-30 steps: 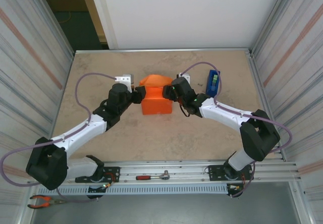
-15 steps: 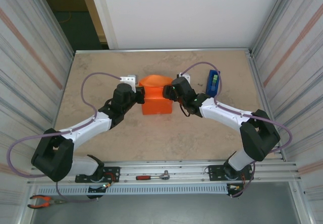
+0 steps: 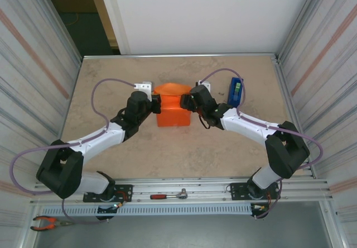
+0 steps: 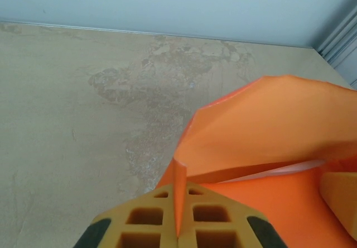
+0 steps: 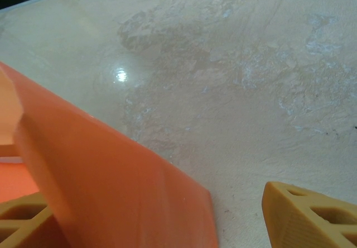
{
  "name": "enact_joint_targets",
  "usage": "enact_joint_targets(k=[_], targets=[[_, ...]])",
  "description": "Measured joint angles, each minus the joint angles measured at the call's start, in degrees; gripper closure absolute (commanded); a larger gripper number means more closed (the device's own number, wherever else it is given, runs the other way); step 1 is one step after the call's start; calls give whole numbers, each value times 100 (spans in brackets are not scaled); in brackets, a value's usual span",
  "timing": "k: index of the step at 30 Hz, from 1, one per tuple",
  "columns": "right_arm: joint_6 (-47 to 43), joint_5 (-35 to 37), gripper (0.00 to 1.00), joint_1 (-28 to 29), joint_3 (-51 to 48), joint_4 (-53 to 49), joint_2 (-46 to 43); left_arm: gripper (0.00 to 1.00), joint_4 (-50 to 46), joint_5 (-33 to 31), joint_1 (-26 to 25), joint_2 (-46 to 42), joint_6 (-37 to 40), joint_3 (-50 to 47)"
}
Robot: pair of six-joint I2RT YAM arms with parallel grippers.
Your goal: Wrap the gift box in paper
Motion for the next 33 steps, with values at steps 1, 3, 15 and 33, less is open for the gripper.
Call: enact_joint_targets(k=[1, 3, 15, 33], targets=[[0, -7, 23, -2, 0, 0, 0, 54, 2, -2, 0, 20, 11, 28], [0, -9, 23, -4, 0, 2, 0, 54, 4, -9, 0, 48, 50, 116], [2, -11, 24, -9, -4, 7, 0, 99, 48, 4, 55, 125, 337, 404], [2, -11, 23, -11, -4, 17, 0, 100, 39, 0, 122, 142, 396, 588]])
